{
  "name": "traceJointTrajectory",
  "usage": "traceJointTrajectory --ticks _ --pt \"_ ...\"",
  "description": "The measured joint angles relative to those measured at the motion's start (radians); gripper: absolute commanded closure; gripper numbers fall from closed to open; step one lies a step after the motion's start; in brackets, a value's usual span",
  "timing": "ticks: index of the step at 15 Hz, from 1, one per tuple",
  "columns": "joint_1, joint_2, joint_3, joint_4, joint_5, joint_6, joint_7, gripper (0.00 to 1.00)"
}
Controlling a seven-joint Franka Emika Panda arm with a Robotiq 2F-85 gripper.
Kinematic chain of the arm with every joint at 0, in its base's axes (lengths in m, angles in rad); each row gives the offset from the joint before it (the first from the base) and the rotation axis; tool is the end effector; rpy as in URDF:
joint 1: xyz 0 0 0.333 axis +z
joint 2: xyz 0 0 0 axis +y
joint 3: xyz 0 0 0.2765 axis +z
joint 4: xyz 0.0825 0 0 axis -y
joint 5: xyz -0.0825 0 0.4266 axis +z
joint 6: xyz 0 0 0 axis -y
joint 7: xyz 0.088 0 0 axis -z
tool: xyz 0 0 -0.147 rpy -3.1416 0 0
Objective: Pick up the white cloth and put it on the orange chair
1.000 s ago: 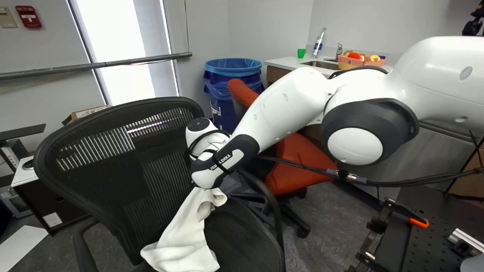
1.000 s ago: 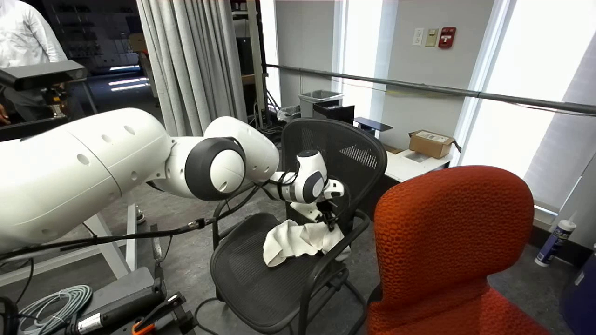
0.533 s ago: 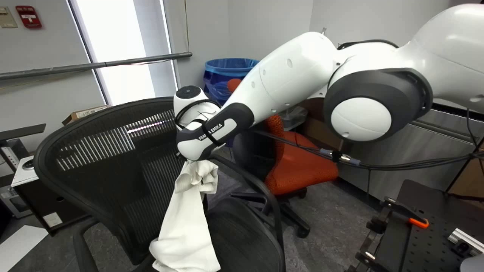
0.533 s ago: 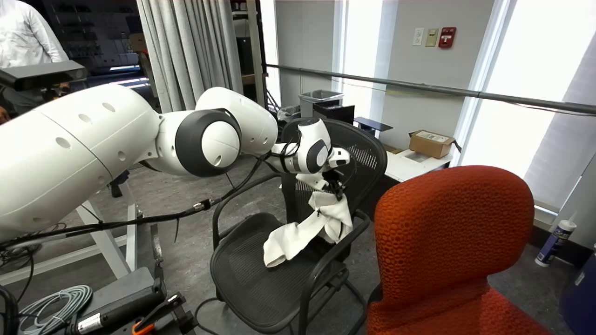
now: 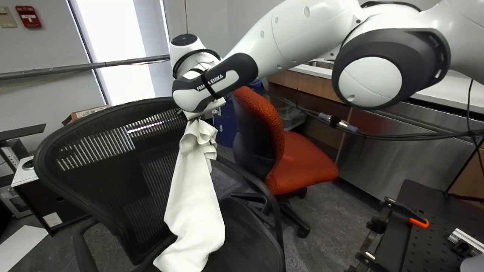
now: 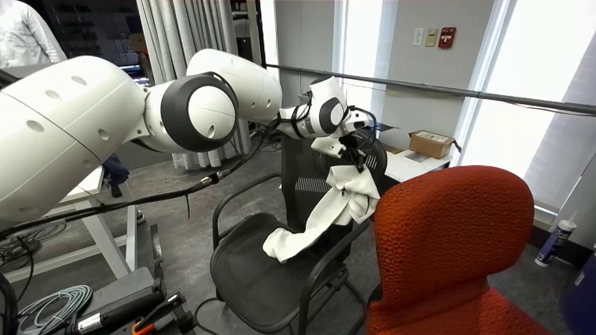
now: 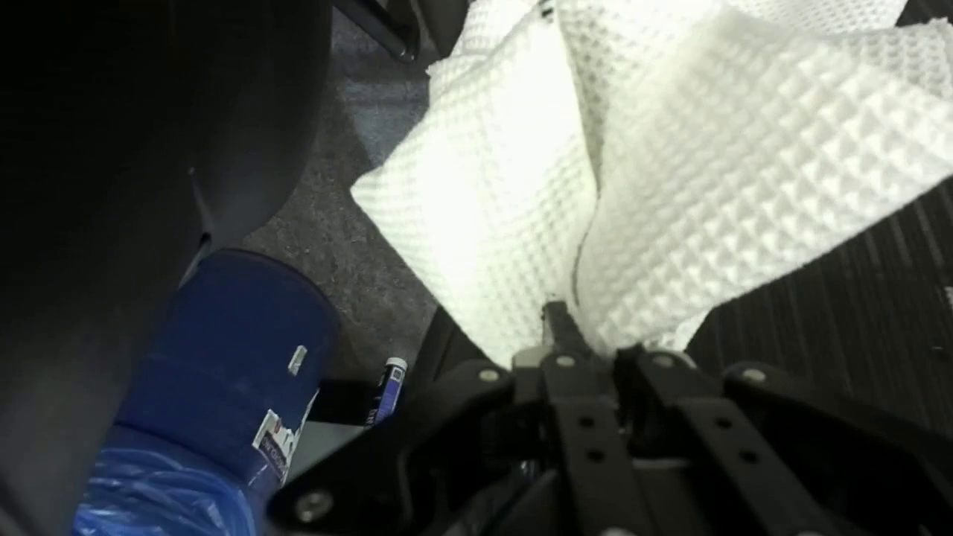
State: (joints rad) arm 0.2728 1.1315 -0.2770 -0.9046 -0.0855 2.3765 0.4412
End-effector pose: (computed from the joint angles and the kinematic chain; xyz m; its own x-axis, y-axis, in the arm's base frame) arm 0.8356 0.0823 0.1680 0.8939 -0.1386 0.4262 -0.2226 -0.9627 0.1538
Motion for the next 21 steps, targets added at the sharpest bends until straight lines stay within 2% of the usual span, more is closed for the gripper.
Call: traceJointTrajectory --ticks 7,21 --pt "-0.027 -0.082 -0.007 0.031 -0.026 -0.036 0.019 1.00" --pt "-0.029 -0.081 0.002 0.043 -0.028 -0.031 0.042 1.00"
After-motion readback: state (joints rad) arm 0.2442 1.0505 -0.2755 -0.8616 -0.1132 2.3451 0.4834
